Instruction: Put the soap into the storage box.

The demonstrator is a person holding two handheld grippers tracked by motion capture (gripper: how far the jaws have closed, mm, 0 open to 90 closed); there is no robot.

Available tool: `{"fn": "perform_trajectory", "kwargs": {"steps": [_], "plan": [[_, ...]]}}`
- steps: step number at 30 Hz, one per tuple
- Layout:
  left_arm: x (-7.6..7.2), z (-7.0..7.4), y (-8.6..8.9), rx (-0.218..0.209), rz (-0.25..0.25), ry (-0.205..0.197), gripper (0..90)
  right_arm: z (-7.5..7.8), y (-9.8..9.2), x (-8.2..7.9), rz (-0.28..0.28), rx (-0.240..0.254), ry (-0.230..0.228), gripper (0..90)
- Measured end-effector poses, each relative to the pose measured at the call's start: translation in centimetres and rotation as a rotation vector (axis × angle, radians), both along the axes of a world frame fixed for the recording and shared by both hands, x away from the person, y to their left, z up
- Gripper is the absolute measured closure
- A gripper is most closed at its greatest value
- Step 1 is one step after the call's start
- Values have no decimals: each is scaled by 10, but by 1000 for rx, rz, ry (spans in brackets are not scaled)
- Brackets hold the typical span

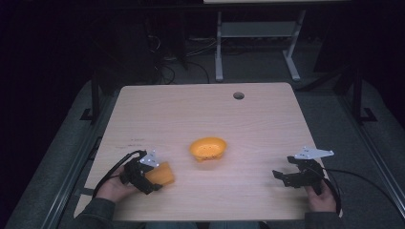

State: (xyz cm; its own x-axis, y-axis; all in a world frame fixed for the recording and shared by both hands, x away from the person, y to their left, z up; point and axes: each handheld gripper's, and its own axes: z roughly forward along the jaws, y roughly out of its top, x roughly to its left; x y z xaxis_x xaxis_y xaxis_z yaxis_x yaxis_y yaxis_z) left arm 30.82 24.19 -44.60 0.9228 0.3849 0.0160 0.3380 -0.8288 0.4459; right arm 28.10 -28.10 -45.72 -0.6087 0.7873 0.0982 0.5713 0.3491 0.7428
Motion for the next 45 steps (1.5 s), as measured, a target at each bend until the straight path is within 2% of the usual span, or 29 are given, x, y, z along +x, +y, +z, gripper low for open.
{"fn": "perform_trajectory", "kwargs": {"steps": [2, 11, 22, 32, 40, 41, 42, 45], "plan": [[1, -2, -2, -7, 9, 15, 178, 0, 0, 0, 1, -1, 0, 140], [3, -3, -4, 10, -8, 28, 189, 0, 0, 0, 2, 1, 0, 139], [2, -3, -5, 4, 3, 26, 203, -1, 1, 0, 7, -2, 1, 140], [1, -1, -5, 13, -7, 22, 206, 0, 0, 0, 5, 0, -1, 139], [-2, 4, -4, -20, -11, 14, 207, 1, 0, 0, 7, 2, -4, 140], [-2, 6, -4, -19, -16, 0, 207, 1, 0, 0, 7, 2, -5, 140], [-3, 6, -4, -35, -1, 5, 207, 1, 0, 0, 7, 3, -5, 140], [-4, 10, -4, -36, -4, -12, 207, 1, 0, 0, 7, 4, -4, 139]]}}
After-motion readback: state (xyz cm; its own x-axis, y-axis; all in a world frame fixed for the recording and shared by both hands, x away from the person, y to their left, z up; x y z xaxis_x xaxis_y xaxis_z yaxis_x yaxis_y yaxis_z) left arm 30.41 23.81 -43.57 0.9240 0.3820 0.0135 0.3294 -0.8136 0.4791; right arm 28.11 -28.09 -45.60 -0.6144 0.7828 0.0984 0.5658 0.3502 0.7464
